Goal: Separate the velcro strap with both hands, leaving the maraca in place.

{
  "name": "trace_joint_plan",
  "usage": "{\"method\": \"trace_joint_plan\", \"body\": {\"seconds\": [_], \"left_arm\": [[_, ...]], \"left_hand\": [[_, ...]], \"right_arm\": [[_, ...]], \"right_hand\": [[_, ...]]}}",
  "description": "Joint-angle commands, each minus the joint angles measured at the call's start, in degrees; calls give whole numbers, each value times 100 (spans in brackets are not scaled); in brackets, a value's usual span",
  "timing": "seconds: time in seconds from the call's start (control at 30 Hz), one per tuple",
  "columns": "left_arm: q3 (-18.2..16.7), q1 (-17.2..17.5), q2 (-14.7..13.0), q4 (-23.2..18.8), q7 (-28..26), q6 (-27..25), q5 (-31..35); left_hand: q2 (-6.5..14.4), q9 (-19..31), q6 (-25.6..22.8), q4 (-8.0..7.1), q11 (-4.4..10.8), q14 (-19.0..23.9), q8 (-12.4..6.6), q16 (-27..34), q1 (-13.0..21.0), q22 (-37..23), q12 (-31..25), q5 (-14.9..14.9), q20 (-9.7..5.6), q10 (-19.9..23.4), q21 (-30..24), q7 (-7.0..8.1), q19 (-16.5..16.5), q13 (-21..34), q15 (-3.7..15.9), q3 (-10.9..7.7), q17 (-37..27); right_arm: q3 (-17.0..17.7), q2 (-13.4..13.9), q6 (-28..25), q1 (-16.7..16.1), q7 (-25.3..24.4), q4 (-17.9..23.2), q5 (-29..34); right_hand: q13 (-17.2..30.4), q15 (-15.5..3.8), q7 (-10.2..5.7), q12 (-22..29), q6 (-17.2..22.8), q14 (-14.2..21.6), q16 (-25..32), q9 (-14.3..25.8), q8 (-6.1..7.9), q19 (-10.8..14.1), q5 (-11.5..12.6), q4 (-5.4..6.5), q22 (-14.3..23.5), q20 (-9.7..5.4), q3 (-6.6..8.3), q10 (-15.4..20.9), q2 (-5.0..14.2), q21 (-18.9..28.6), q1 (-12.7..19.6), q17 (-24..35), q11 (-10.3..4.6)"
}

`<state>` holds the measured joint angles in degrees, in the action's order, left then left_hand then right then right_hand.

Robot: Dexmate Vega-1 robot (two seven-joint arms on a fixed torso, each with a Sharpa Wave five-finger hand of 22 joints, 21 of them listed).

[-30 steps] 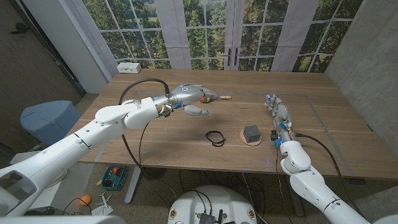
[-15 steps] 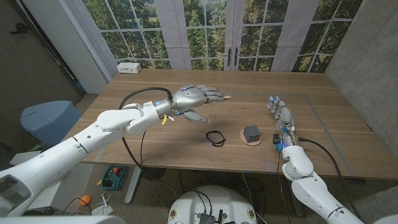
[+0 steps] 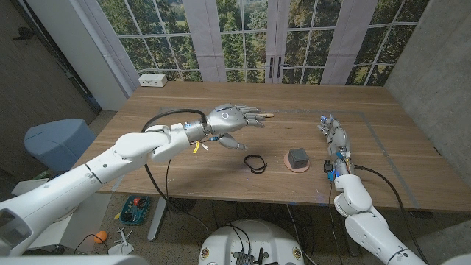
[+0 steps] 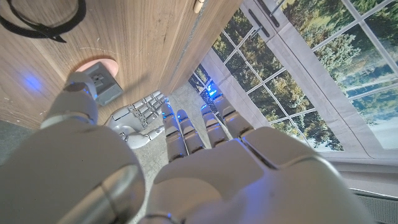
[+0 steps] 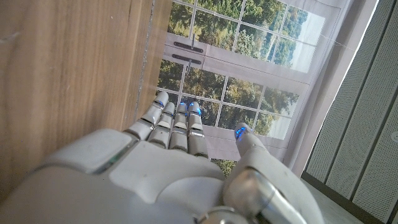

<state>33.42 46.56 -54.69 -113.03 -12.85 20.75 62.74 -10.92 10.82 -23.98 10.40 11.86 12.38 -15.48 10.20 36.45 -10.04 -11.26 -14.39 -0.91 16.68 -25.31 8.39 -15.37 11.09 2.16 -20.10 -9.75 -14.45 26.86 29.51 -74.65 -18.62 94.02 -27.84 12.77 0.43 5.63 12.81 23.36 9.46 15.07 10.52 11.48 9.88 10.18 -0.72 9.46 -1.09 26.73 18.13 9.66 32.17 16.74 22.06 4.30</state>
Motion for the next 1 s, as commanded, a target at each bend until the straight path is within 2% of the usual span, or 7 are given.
{"method": "trace_joint_plan", "body": {"seconds": [0.03,0.43,0.63,0.77,0.83,0.93,1.0], "left_arm": [[65,43,-69,-70,222,-57,-20],[187,-47,-33,-38,722,13,-93],[250,-147,51,-8,1038,80,-238],[291,-231,103,-11,1235,119,-262],[377,-406,114,79,1283,394,-274],[397,-435,153,104,1318,438,-276],[409,-436,169,98,1341,437,-239]], "left_hand": [[7,17,-20,-3,12,-8,-28,32,81,-7,-57,-35,49,88,44,16,-6,11,586,32,-17],[178,19,153,-42,-7,-105,58,11,326,-16,-11,-62,121,28,167,85,44,19,480,43,-18],[588,37,-127,-28,-31,-172,-47,19,811,-25,-24,124,202,58,292,-1,104,25,420,-199,-19],[716,75,-555,-8,73,-110,-235,62,1239,-32,-160,239,247,579,422,-28,142,43,474,-346,-10],[742,95,-838,-20,77,-18,-361,81,1370,-35,-212,262,261,859,476,66,139,54,524,-377,-8],[730,128,-1279,-51,83,158,-562,114,1436,-36,-288,302,267,1317,546,140,99,69,675,-347,-11],[611,134,-1551,-69,91,292,-687,125,1397,-37,-340,366,235,1668,593,131,46,79,761,-247,-14]], "right_arm": [[22,-48,25,-86,-51,56,52],[22,-62,58,-110,-4,31,37],[39,-82,69,-120,-5,27,3],[37,-56,86,-110,43,2,15],[41,-63,82,-109,34,0,10],[54,-74,107,-124,43,-9,-20],[64,-76,132,-140,44,-14,-21]], "right_hand": [[13,-5,7,14,45,55,40,23,18,69,-18,-7,28,14,-27,51,4,-42,-39,9,14],[17,-7,3,16,83,55,46,25,20,97,-16,-20,30,29,-34,75,5,-85,-54,9,37],[18,0,-2,19,100,57,49,26,23,104,-16,-24,30,34,-36,88,6,-98,-57,8,34],[19,0,1,23,107,56,49,27,23,108,-16,-26,31,38,-38,101,5,-108,-61,8,40],[19,2,-1,24,113,56,50,27,24,110,-16,-27,31,39,-39,103,5,-112,-63,8,44],[20,11,6,30,123,61,53,27,24,114,-16,-30,31,42,-41,124,4,-122,-67,7,44],[21,9,1,31,124,61,53,28,23,118,-16,-31,31,43,-42,127,3,-128,-69,7,45]]}}
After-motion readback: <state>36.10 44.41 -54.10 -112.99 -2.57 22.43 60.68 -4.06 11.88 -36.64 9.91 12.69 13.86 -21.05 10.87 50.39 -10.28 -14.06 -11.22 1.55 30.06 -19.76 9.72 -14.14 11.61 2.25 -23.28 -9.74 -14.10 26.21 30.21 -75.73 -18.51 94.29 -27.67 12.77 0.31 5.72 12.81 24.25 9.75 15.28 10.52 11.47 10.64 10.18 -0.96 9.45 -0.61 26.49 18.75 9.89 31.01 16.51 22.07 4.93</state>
